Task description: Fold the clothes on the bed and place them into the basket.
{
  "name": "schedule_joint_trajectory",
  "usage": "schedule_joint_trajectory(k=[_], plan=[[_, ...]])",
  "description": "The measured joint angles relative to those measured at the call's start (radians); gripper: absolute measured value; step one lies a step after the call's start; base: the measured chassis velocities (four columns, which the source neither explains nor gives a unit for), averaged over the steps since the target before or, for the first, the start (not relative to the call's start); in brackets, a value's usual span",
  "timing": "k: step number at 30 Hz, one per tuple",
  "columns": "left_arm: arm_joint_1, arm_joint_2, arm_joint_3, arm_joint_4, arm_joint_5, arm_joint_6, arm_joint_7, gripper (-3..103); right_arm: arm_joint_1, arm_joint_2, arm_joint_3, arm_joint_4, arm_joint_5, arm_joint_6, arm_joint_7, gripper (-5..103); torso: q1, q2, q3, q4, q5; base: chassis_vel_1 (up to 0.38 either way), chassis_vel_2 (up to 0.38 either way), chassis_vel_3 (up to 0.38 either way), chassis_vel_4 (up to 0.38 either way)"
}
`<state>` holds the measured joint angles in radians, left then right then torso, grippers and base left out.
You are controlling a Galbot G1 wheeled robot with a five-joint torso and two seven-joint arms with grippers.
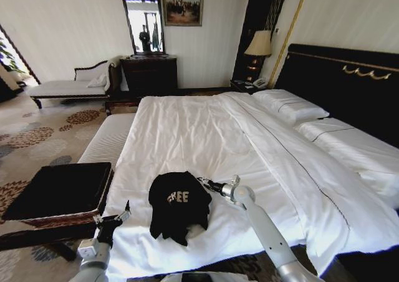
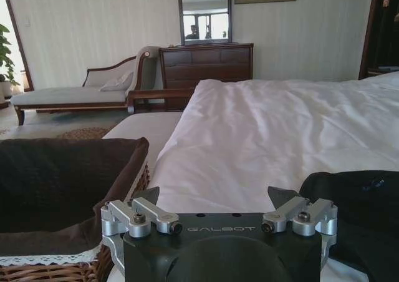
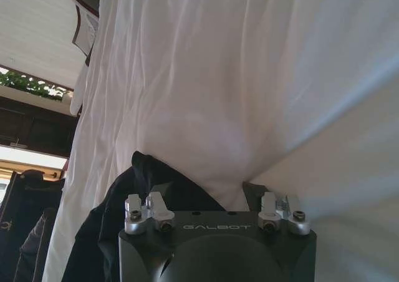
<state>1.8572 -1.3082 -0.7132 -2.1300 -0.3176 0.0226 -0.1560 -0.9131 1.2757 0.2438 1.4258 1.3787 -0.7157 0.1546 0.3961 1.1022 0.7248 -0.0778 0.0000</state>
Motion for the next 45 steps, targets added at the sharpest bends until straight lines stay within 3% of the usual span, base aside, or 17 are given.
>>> schedule_joint_trajectory(k=[4, 7, 9, 13, 20, 30, 37, 41, 45], plan=[[-0.006, 0.0, 0.001, 0.008, -0.002, 0.0, 0.0, 99, 0.003, 0.002, -0.007, -0.004, -0.009, -0.003, -0.005, 54, 0.0, 0.0, 0.0, 0.0, 0.0, 0.0, 0.0, 0.0, 0.0], [-0.013, 0.0, 0.001, 0.015, -0.007, 0.0, 0.001, 99, 0.005, 0.004, -0.009, -0.007, -0.013, -0.008, -0.007, 37, 0.0, 0.0, 0.0, 0.0001, 0.0001, 0.0, 0.0, 0.0, 0.0], [-0.014, 0.0, 0.0, 0.017, -0.008, 0.0, 0.001, 99, 0.005, 0.004, -0.009, -0.007, -0.013, -0.009, -0.007, 37, 0.0, 0.0, 0.0, 0.0001, 0.0001, 0.0, 0.0, 0.0, 0.0], [-0.022, -0.001, -0.005, 0.031, -0.023, -0.002, 0.002, 97, -0.008, 0.0, -0.013, 0.018, -0.015, -0.015, -0.007, 16, 0.0, 0.0, 0.0, 0.0001, 0.0001, 0.0, 0.0, 0.0, 0.0], [-0.027, -0.003, -0.005, 0.036, -0.027, -0.003, 0.003, 99, -0.007, -0.005, -0.01, 0.029, -0.018, -0.011, -0.005, 1, 0.0, 0.0, 0.0, 0.0, 0.0001, 0.0, 0.0, 0.0, 0.0], [-0.047, 0.005, 0.002, 0.047, -0.036, -0.004, 0.005, 99, -0.02, -0.028, 0.018, 0.129, -0.097, 0.032, -0.008, 0, 0.0, 0.0, 0.0, 0.0, -0.0001, 0.0, 0.0, 0.0, 0.0], [-0.108, 0.048, 0.071, 0.073, -0.055, 0.023, 0.002, 100, -0.029, -0.041, 0.016, 0.145, -0.148, 0.045, -0.018, 0, 0.0, 0.0, 0.0, -0.0001, 0.0, 0.0, 0.0, 0.0, 0.0], [-0.19, 0.115, 0.144, 0.106, -0.141, 0.065, -0.009, 99, -0.031, -0.041, 0.012, 0.15, -0.154, 0.047, -0.019, 0, 0.0, 0.0, 0.0, -0.0002, -0.0002, 0.0, 0.0, 0.0, 0.0], [-0.327, 0.183, 0.216, 0.17, -0.299, 0.133, -0.041, 98, -0.03, -0.045, 0.001, 0.157, -0.163, 0.047, -0.016, 0, 0.0, 0.0, 0.0, -0.0004, 0.0, 0.0, 0.0, 0.0, 0.0]])
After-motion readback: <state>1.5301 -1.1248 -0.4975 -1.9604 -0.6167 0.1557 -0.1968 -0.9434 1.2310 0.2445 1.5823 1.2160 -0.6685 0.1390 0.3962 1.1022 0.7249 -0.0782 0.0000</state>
